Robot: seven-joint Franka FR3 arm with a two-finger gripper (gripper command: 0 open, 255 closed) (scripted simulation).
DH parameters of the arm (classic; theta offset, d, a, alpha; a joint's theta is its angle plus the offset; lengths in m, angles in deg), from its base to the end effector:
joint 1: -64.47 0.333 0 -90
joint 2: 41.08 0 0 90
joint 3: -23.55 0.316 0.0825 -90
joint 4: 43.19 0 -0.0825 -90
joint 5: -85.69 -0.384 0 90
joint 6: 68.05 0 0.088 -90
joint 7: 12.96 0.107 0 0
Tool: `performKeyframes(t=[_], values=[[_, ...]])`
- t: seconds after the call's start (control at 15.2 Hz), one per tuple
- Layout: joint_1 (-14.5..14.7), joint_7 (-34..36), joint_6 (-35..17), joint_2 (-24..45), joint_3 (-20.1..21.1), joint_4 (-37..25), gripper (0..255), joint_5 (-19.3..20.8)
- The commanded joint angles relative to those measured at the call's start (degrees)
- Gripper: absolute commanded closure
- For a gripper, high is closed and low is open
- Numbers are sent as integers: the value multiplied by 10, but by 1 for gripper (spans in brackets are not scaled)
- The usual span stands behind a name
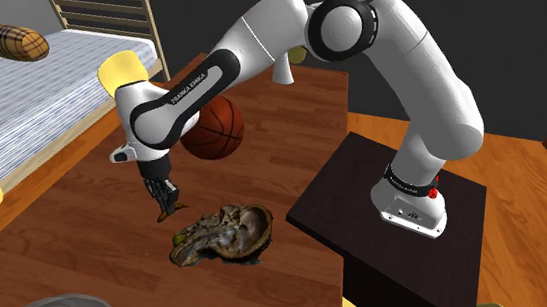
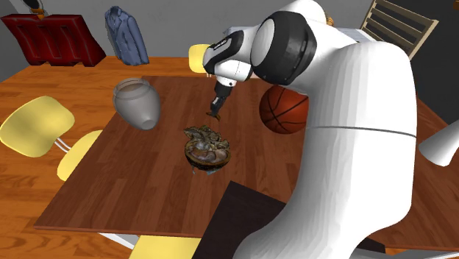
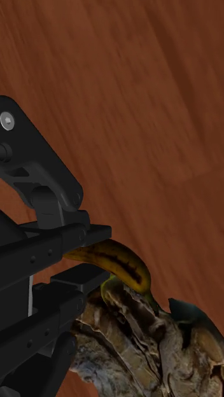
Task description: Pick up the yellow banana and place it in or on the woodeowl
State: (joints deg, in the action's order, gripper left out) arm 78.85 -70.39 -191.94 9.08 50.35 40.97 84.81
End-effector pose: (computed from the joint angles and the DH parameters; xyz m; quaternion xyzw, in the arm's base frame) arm 0.5672 0.4216 0.1907 -0.6910 -0.6969 0.0217 0.1908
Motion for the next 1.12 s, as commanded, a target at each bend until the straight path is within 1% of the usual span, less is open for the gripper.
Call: performKeyframes(t=[0.0, 1.06], values=[[-2, 2, 8, -12, 3, 4, 255, -2], [-16, 18, 83, -83, 21, -5, 255, -19]])
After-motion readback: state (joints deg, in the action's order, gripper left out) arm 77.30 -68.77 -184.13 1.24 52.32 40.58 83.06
